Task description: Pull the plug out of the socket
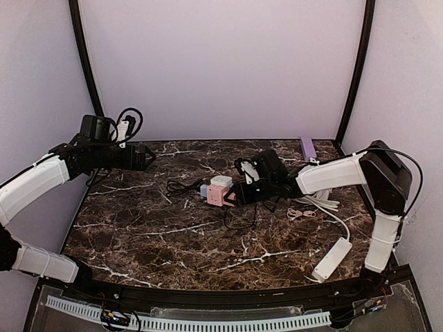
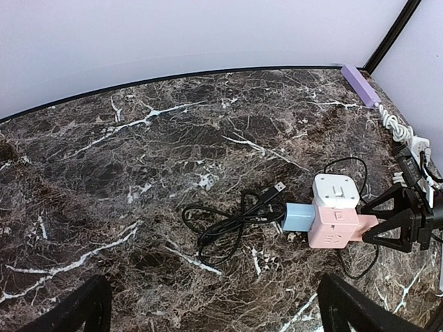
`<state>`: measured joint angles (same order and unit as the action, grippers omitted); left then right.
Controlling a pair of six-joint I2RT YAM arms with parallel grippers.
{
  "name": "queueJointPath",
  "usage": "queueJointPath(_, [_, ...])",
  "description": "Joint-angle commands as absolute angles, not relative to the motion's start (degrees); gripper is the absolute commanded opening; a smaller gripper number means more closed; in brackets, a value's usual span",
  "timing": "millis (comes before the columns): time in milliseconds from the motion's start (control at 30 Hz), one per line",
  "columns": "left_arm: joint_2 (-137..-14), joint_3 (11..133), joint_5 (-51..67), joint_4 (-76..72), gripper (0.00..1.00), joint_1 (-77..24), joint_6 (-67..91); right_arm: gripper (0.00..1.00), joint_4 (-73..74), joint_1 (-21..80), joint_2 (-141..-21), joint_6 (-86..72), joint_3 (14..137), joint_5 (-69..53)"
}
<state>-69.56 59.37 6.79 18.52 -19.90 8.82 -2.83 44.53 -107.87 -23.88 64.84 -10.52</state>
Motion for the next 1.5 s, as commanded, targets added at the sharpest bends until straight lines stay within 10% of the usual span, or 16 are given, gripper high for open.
queueJointPath(0, [-68.32, 58.05, 7.11, 18.19, 1.00, -20.13, 9.08, 0.52, -5.38, 44.74, -109.11, -22.26, 66.41, -11.31])
queueJointPath(1067, [-68.65, 57.18, 8.95, 17.11, 1.00, -20.13, 9.41, 0.31, -7.82, 44.82, -111.16, -22.24, 65.93, -14.11])
queueJointPath(1467, [-69.98, 56.99, 11.10, 16.78, 1.00, -20.15, 9.83, 0.00, -8.49, 45.75, -108.66, -19.89, 66.04, -13.10])
